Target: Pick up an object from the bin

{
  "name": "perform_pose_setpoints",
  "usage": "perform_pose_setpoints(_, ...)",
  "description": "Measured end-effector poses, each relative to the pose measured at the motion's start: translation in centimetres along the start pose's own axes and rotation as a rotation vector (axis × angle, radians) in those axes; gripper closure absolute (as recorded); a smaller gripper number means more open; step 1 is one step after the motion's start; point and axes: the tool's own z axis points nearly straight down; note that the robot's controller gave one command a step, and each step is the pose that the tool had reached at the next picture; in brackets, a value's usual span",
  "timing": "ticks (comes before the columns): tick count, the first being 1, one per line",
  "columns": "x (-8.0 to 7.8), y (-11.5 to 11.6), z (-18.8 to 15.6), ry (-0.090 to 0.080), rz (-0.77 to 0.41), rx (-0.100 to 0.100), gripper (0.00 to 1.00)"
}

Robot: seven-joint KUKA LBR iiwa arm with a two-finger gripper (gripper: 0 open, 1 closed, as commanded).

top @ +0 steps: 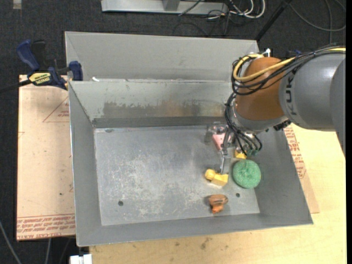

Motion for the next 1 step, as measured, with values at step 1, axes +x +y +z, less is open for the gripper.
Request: perform_pose_setpoints(1, 1.95, -1.70, 0.22, -0.003, 0.035, -0.003, 0.00)
